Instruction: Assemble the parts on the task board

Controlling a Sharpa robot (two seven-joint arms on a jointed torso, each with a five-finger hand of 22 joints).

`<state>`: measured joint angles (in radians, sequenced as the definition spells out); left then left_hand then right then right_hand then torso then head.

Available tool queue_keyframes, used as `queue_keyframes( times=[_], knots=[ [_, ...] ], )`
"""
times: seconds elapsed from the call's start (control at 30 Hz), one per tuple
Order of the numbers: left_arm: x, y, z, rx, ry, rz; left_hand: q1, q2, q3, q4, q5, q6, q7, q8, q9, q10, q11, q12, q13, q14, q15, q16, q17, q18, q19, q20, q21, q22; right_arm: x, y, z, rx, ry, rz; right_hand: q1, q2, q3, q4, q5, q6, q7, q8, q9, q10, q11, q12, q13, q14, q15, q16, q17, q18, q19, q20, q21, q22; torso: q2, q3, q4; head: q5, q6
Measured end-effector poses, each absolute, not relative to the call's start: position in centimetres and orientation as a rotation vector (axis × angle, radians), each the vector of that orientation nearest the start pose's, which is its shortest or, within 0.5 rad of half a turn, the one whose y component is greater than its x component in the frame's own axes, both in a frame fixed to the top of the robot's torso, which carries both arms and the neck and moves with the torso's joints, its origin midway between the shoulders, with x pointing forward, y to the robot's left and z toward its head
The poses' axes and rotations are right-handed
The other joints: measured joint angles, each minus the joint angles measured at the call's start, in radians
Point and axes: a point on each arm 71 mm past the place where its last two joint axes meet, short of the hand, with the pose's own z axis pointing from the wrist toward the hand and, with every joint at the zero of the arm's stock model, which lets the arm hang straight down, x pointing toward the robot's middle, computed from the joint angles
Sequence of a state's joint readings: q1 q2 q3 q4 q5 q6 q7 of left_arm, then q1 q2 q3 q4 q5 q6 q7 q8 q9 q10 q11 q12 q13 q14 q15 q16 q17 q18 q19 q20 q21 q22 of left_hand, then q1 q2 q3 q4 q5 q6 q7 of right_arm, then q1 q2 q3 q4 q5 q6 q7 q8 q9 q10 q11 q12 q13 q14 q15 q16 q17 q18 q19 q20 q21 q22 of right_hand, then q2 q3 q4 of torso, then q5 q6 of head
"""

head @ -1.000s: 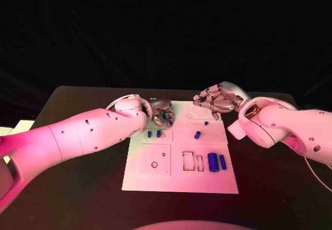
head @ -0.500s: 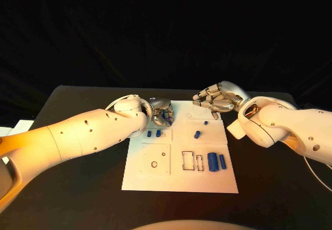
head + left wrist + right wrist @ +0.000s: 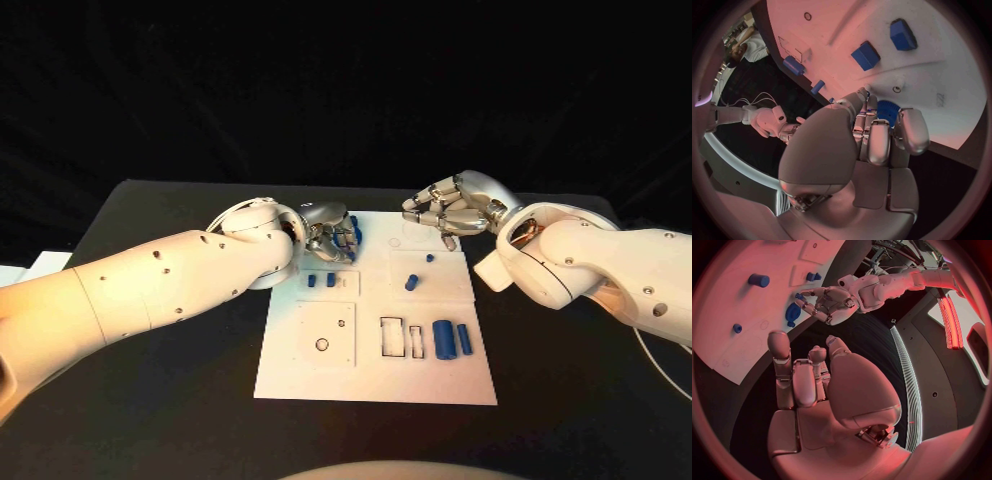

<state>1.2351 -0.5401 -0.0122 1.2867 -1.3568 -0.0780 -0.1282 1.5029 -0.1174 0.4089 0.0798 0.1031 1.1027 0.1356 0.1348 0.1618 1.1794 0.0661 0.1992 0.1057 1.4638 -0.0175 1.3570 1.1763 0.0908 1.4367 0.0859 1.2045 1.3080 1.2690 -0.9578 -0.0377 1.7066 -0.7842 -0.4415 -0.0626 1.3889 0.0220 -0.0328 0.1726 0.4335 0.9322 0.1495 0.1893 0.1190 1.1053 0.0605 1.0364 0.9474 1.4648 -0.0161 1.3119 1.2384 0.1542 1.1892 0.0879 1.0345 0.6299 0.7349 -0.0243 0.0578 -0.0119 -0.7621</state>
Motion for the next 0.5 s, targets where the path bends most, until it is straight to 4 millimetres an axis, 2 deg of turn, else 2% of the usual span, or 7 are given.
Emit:
queue_keyframes(
  times=[0.23, 0.5],
  knots=[
    [52.4, 13.3, -17.8, 0.132, 1.869, -0.728, -0.005, -0.003, 0.000, 0.000, 0.000, 0.000, 0.000, 0.000, -0.002, 0.000, 0.000, -0.004, 0.000, 0.000, 0.000, 0.000, 0.000, 0.000, 0.000, 0.000, 0.000, 0.000, 46.5, -21.4, -14.1, 0.494, 1.656, 1.002, 0.000, 0.000, 0.000, 0.000, 0.000, 0.000, 0.000, 0.000, 0.000, 0.000, 0.000, 0.000, 0.000, 0.000, 0.000, 0.000, 0.000, 0.000, 0.000, 0.000, 0.000, 0.000, 0.000, 0.0008, 0.0011, 0.001, 0.001],
    [52.2, 15.3, -17.8, 0.088, 1.880, -0.715, -0.005, -0.003, 0.000, 0.000, 0.000, 0.000, 0.000, 0.000, -0.001, 0.002, 0.002, -0.005, 0.000, 0.000, 0.000, 0.000, -0.001, 0.000, 0.003, 0.003, 0.000, 0.000, 46.5, -21.5, -14.2, 0.494, 1.656, 1.001, 0.000, 0.000, 0.000, 0.000, 0.004, 0.000, 0.000, 0.000, 0.000, 0.000, 0.000, 0.000, 0.000, 0.000, 0.000, 0.000, 0.000, 0.000, 0.000, 0.000, 0.000, 0.000, 0.002, -0.0001, 0.0002, 0.003, 0.002]
  ],
)
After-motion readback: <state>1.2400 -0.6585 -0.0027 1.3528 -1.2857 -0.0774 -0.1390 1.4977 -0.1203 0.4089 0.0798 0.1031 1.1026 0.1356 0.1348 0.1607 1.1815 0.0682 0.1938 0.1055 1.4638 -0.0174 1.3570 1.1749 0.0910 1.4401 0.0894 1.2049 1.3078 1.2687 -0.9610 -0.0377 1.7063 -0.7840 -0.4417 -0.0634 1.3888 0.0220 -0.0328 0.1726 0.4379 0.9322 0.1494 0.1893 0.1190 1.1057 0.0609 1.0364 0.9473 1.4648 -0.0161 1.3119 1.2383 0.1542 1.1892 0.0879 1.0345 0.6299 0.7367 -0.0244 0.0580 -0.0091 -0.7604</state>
